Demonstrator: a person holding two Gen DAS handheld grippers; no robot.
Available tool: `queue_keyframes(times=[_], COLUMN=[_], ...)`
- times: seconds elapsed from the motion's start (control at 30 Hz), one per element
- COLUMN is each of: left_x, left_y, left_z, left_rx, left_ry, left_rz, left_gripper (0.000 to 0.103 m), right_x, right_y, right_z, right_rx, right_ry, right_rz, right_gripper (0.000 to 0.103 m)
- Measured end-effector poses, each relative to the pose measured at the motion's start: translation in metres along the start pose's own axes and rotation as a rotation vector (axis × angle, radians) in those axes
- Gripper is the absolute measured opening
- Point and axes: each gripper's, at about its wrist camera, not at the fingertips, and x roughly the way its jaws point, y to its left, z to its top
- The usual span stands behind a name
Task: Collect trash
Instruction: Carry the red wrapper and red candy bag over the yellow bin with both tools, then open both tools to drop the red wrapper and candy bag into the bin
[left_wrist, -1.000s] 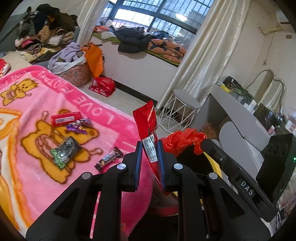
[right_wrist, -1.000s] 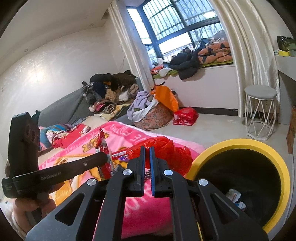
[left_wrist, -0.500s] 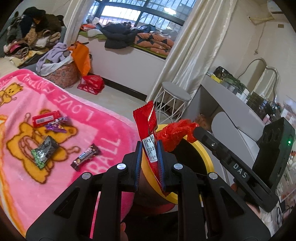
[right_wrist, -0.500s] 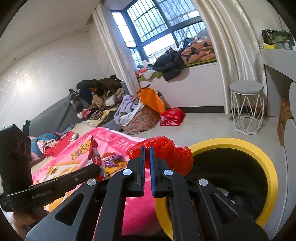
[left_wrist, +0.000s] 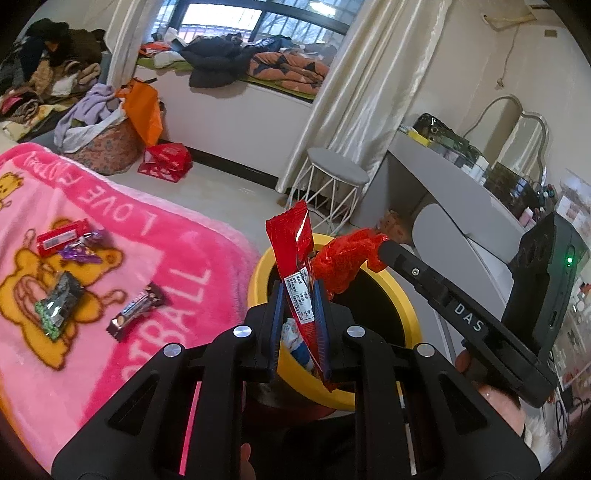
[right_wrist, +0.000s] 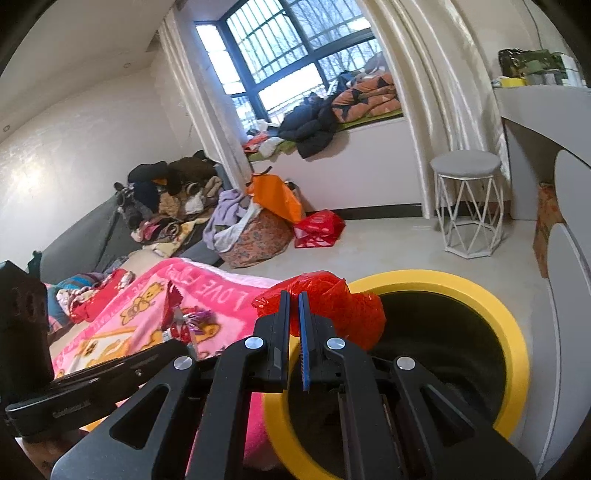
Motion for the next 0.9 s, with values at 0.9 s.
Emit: queue_keyframes(times=[0.9], left_x=[0.077], left_y=[-0.029], left_z=[-0.010], left_rx=[0.077], left_ry=[0.145], left_rz=[-0.021], left_gripper=[0.012], right_x=[0.012], right_y=[-0.080], right_z=[-0.008], right_rx=[0.125], right_ry=[0.080], right_rz=[-0.194], right_gripper=[0.005])
